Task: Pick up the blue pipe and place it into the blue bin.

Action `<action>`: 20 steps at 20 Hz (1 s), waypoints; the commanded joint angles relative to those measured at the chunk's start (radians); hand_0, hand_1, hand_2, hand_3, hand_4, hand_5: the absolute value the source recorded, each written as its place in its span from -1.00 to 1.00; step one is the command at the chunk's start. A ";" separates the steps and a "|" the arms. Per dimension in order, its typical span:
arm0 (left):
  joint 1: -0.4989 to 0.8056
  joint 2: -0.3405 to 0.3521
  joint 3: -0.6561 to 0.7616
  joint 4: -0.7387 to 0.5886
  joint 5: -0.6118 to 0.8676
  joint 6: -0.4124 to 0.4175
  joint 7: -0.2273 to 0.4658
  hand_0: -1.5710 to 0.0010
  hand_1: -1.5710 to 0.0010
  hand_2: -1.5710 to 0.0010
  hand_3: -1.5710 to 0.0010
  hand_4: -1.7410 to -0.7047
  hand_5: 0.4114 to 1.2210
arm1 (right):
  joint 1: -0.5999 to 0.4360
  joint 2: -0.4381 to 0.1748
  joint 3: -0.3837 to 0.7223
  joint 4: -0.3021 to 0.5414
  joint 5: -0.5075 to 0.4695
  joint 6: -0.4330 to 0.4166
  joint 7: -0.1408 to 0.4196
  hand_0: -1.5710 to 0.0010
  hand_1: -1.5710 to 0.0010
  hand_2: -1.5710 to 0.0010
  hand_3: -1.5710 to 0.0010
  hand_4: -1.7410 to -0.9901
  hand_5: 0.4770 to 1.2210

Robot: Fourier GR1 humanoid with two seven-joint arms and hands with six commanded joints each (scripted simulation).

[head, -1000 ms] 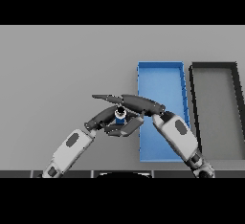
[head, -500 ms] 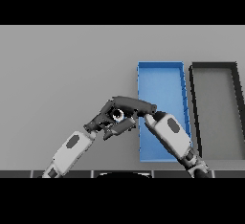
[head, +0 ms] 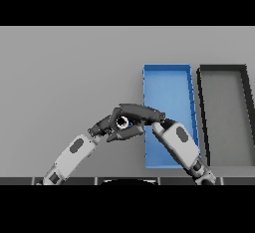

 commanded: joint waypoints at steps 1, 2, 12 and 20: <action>-0.011 -0.001 -0.001 0.001 0.000 -0.003 0.034 -0.56 -0.28 -0.30 0.47 -0.41 1.00 | -0.005 0.016 0.004 0.004 0.025 -0.002 -0.021 -0.97 -0.97 -0.97 -0.96 -0.30 0.90; -0.010 0.008 -0.001 -0.001 -0.004 -0.021 0.036 -0.25 -0.02 -0.04 0.58 -0.23 1.00 | 0.001 0.021 0.001 0.001 0.028 0.003 -0.033 -0.97 -0.98 -0.98 -0.97 -0.30 0.92; -0.006 0.025 0.020 0.010 -0.086 -0.036 0.083 0.87 0.89 0.89 0.95 0.75 -0.15 | 0.013 0.057 -0.017 -0.023 0.021 -0.006 -0.002 -1.00 -1.00 -1.00 -1.00 -0.32 0.99; 0.018 0.010 0.038 -0.012 -0.036 -0.012 0.218 0.98 0.98 0.98 0.99 0.66 -0.52 | 0.004 0.075 -0.049 -0.018 -0.018 -0.029 -0.001 -1.00 -1.00 -1.00 -1.00 -0.34 1.00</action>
